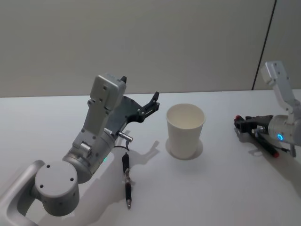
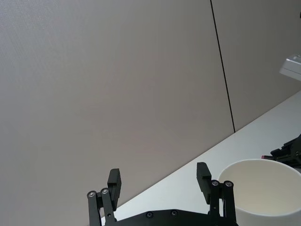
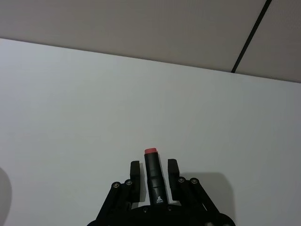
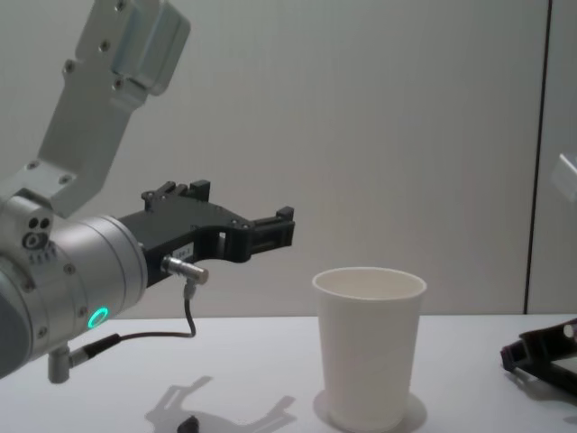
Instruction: Place the pen into the pen holder.
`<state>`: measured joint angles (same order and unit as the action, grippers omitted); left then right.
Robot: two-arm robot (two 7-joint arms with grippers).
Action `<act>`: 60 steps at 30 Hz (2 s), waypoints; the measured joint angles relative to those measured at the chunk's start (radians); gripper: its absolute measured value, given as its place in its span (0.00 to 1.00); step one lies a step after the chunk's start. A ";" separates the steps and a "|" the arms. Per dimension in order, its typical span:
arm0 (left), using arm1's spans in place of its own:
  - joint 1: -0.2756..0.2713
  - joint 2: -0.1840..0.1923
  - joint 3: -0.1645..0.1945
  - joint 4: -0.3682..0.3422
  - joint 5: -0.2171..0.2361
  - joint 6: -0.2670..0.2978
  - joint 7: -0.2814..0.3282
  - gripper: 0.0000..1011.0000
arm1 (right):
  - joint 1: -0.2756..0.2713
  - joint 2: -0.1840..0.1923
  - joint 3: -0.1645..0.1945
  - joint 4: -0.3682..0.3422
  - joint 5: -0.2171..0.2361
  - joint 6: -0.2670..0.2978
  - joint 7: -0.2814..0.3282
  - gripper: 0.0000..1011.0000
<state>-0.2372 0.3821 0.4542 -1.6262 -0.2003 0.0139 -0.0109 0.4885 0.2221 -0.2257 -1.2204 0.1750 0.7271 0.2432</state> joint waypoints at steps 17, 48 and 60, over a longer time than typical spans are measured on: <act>0.000 0.000 0.000 0.000 0.000 0.000 0.000 0.99 | 0.000 0.000 0.000 0.000 0.000 0.001 0.000 0.23; 0.000 0.000 0.000 0.000 0.000 0.000 0.000 0.99 | 0.000 0.000 0.000 0.000 0.000 0.001 0.000 0.18; 0.000 0.000 0.000 0.000 0.000 0.000 0.000 0.99 | 0.000 0.000 0.000 0.000 0.000 0.001 0.000 0.18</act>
<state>-0.2372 0.3821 0.4542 -1.6262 -0.2004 0.0139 -0.0109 0.4886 0.2222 -0.2257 -1.2202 0.1751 0.7284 0.2431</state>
